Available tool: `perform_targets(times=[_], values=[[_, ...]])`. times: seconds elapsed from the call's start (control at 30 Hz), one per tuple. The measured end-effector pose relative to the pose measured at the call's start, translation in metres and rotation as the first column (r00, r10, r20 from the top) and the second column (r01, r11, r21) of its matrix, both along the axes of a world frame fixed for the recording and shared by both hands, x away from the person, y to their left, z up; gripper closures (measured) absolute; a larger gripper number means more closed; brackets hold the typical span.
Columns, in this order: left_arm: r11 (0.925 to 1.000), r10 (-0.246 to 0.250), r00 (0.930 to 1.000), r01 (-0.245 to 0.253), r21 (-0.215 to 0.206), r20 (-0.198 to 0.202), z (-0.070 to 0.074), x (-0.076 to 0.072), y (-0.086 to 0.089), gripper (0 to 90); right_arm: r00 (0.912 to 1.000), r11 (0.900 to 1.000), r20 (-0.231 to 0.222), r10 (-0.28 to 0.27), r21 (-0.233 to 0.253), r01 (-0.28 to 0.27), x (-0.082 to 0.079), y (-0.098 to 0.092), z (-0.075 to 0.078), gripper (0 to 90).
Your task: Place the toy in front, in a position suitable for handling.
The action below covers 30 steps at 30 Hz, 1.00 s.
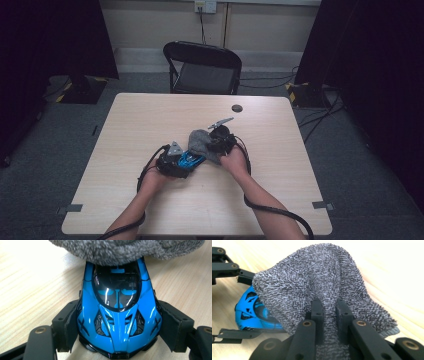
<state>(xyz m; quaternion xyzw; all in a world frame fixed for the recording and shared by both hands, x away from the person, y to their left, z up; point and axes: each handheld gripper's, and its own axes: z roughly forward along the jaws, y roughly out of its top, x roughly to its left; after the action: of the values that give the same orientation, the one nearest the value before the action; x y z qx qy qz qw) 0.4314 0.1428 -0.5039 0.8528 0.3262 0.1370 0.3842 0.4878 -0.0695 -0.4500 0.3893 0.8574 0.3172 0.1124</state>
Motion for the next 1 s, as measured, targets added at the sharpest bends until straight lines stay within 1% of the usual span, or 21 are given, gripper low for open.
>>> perform_targets(times=[0.07, 0.13, 0.2, 0.3, 0.4, 0.47, 0.6, 0.67, 0.73, 1.0], values=[[1.0, 0.0, 1.0, 0.0, 0.0, 0.0, 0.0, 0.0, 0.0, 25.8, 0.9999, 1.0, -0.007, -0.011, 0.013, 0.011, 0.002, -0.003, 0.0, 80.4], [1.0, 0.0, 1.0, 0.0, 0.0, 0.0, 0.0, 0.0, 0.0, 25.8, 0.9998, 1.0, 0.001, -0.018, 0.009, 0.018, 0.003, -0.005, 0.001, 80.4], [1.0, 0.0, 1.0, 0.0, 0.0, 0.0, 0.0, 0.0, 0.0, 25.8, 0.9998, 1.0, 0.0, -0.021, 0.012, 0.021, 0.005, -0.006, 0.0, 80.4], [1.0, 0.0, 1.0, 0.0, 0.0, 0.0, 0.0, 0.0, 0.0, 25.8, 0.9993, 0.999, -0.009, -0.037, 0.034, 0.038, 0.007, -0.008, 0.0, 80.4], [1.0, 0.0, 1.0, 0.0, 0.0, 0.0, 0.0, 0.0, 0.0, 25.8, 0.9983, 0.998, 0.008, -0.058, 0.033, 0.058, 0.009, -0.011, 0.0, 80.5], [1.0, 0.0, 1.0, 0.0, 0.0, 0.0, 0.0, 0.0, 0.0, 25.8, 0.9976, 0.996, -0.012, -0.068, 0.052, 0.068, 0.011, -0.014, -0.001, 80.5], [1.0, 0.0, 1.0, 0.0, 0.0, 0.0, 0.0, 0.0, 0.0, 25.8, 0.9961, 0.995, -0.007, -0.088, 0.053, 0.089, 0.014, -0.019, -0.001, 80.5], [1.0, 0.0, 1.0, 0.0, 0.0, 0.0, 0.0, 0.0, 0.0, 25.8, 0.9949, 0.993, -0.011, -0.1, 0.061, 0.1, 0.016, -0.022, -0.001, 80.4], [1.0, 0.0, 1.0, 0.0, 0.0, 0.0, 0.0, 0.0, 0.0, 25.8, 0.9942, 0.992, -0.013, -0.107, 0.06, 0.108, 0.017, -0.025, -0.002, 80.4], [1.0, 0.0, 1.0, 0.0, 0.0, 0.0, 0.0, 0.0, 0.0, 25.8, 0.9913, 0.991, 0.011, -0.131, 0.039, 0.131, 0.021, -0.033, -0.004, 80.5]])
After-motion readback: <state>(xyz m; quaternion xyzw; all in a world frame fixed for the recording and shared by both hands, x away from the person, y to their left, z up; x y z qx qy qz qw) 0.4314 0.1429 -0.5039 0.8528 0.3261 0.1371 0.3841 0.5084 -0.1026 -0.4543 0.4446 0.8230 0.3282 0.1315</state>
